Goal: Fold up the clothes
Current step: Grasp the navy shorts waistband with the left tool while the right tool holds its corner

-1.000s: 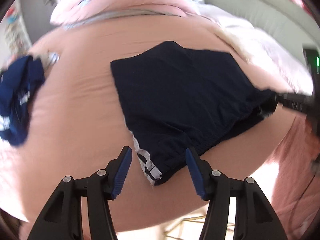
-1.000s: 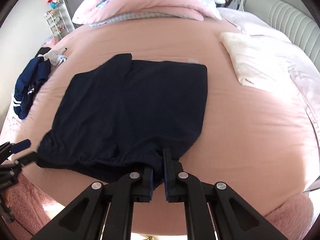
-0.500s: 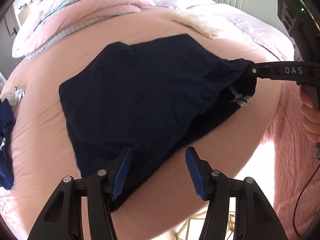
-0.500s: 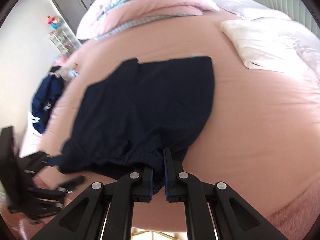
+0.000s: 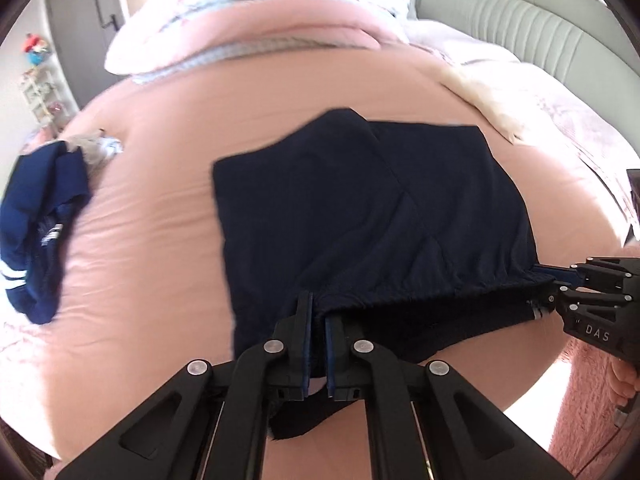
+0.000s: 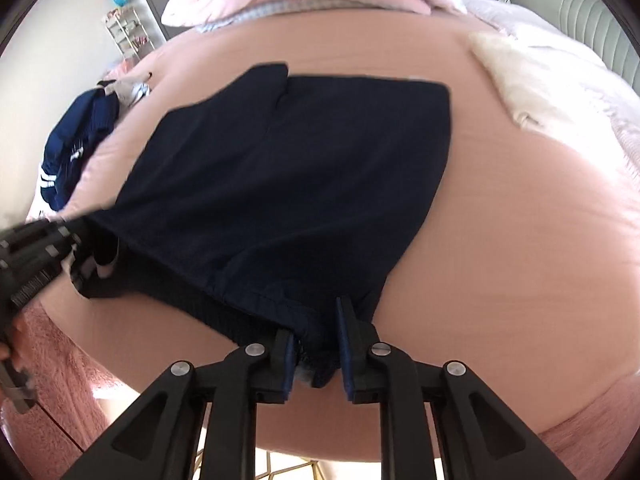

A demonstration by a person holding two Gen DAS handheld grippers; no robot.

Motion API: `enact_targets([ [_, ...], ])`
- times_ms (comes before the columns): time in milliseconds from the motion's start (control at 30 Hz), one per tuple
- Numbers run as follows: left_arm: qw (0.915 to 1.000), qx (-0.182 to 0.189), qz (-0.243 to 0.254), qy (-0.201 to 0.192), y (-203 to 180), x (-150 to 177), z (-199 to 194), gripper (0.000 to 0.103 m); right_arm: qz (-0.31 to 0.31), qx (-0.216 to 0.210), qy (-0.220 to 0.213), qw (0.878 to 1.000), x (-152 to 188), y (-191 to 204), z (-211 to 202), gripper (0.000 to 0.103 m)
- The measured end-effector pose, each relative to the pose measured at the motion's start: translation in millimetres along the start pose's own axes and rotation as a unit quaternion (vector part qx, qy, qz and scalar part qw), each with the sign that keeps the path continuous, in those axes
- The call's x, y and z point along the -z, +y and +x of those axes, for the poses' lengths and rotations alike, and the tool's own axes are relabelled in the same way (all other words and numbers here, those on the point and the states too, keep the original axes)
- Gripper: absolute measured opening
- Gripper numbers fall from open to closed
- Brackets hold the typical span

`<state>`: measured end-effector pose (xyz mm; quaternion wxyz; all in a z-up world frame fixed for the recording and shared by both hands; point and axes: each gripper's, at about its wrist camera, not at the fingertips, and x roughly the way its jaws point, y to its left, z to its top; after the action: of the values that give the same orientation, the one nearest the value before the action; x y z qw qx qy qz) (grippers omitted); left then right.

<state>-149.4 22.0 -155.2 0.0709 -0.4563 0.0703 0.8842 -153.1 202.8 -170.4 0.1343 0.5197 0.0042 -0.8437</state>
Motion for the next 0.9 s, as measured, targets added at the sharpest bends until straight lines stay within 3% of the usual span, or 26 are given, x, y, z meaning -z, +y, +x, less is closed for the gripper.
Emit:
enact_targets([
  [100,0.9998,-0.008,-0.013,-0.008,4.5,11.2,-13.2,0.004,-0.015,0.014,-0.026,0.999,0.5,9.3,-8.2,0.018],
  [200,0.9997,-0.009,-0.013,0.018,6.5,24.0,-1.0,0.005,-0.020,0.037,-0.051,0.998,-0.1,13.2,-20.9,0.018],
  [233,0.9994,-0.012,-0.016,0.029,8.5,29.1,6.1,0.005,-0.022,0.039,-0.051,0.998,0.2,13.4,-21.1,0.018],
  [300,0.9982,-0.005,-0.044,0.039,16.9,35.6,12.6,0.006,-0.032,0.043,-0.010,0.999,2.1,14.2,-6.3,0.023],
  [367,0.9965,0.000,-0.077,0.033,26.7,38.0,12.6,0.007,-0.040,0.052,0.015,0.998,10.1,14.1,3.9,0.024],
  [500,0.9960,-0.028,-0.085,-0.004,33.9,30.9,0.6,0.006,-0.066,0.087,0.004,0.994,16.7,19.8,-4.2,0.024],
  [600,0.9957,-0.015,-0.091,-0.003,38.1,28.6,1.7,0.006,-0.052,0.098,0.003,0.994,18.4,16.7,-4.0,0.033],
  [667,0.9953,0.014,-0.094,0.022,39.5,31.6,8.0,0.006,-0.027,0.074,0.001,0.997,16.2,8.6,-5.0,0.030],
  [700,0.9939,0.029,-0.098,0.041,44.2,33.9,17.3,0.006,-0.015,0.061,-0.002,0.998,16.3,4.2,-5.1,0.016],
  [733,0.9929,0.034,-0.102,0.052,43.9,39.6,21.9,0.007,-0.002,0.053,-0.005,0.999,15.5,-0.3,-4.9,0.012],
  [833,0.9952,0.022,-0.088,0.035,40.9,47.7,15.1,0.009,0.017,0.052,-0.010,0.998,17.2,0.8,-4.4,0.011],
  [900,0.9965,0.006,-0.081,0.021,40.7,48.4,10.4,0.007,0.008,0.049,0.009,0.999,18.8,3.1,2.7,0.012],
])
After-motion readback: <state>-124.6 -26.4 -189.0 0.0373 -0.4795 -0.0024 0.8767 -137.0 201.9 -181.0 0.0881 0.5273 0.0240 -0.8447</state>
